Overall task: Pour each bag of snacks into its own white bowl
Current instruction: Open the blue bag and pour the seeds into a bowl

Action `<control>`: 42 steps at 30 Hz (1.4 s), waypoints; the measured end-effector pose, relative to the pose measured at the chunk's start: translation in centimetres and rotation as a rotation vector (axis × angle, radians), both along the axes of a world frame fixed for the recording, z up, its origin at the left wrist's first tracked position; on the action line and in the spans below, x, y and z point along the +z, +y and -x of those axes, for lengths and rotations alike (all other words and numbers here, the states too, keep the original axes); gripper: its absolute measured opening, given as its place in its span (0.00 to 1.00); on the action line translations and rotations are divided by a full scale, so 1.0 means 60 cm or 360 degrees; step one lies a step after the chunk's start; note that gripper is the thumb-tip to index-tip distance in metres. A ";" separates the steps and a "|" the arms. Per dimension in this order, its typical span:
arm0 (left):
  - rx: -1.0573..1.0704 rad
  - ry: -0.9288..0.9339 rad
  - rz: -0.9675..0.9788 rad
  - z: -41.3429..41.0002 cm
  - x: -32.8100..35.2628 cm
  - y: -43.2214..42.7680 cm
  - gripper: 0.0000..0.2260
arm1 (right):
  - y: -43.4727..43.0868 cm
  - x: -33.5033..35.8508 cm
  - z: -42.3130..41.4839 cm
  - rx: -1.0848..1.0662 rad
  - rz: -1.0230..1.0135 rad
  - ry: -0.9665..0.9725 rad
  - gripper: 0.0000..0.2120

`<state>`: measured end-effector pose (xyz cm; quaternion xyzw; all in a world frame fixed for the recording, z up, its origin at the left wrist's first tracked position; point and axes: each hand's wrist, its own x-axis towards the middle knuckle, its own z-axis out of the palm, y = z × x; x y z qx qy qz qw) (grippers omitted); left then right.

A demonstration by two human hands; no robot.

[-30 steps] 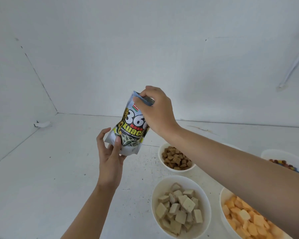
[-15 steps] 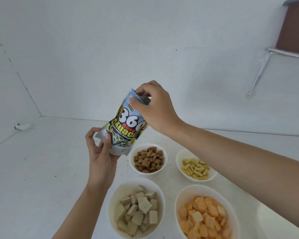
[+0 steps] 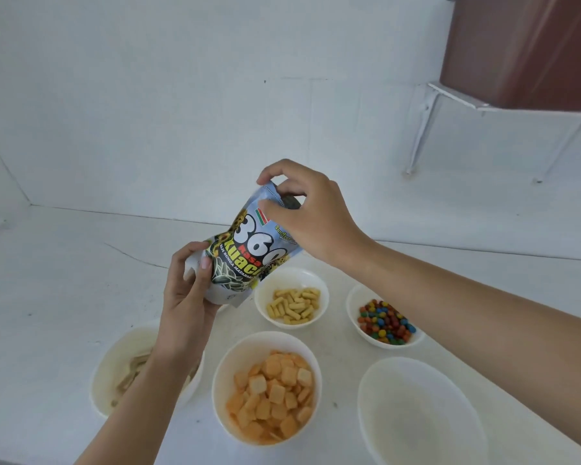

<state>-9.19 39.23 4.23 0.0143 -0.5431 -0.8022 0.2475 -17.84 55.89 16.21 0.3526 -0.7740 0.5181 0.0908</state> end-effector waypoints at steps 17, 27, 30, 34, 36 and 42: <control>-0.0368 -0.0224 0.0283 -0.045 -0.020 0.078 0.11 | 0.166 -0.074 -0.063 -0.0151 0.0144 -0.0327 0.05; -0.0454 -0.0347 0.0637 -0.064 -0.010 0.116 0.10 | 0.279 -0.142 -0.092 -0.0001 0.0167 -0.0620 0.08; -0.0457 -0.0354 0.0721 -0.070 -0.010 0.135 0.11 | 0.307 -0.153 -0.093 0.0048 0.0199 -0.0685 0.09; -0.0443 -0.0373 0.0793 -0.075 -0.015 0.156 0.11 | 0.332 -0.173 -0.093 0.0111 0.0220 -0.0786 0.09; -0.0425 -0.0373 0.0832 -0.077 -0.018 0.166 0.11 | 0.341 -0.184 -0.095 0.0119 0.0230 -0.0809 0.10; -0.0447 -0.0374 0.0992 -0.076 -0.023 0.173 0.11 | 0.364 -0.215 -0.103 0.0042 0.0219 -0.0906 0.11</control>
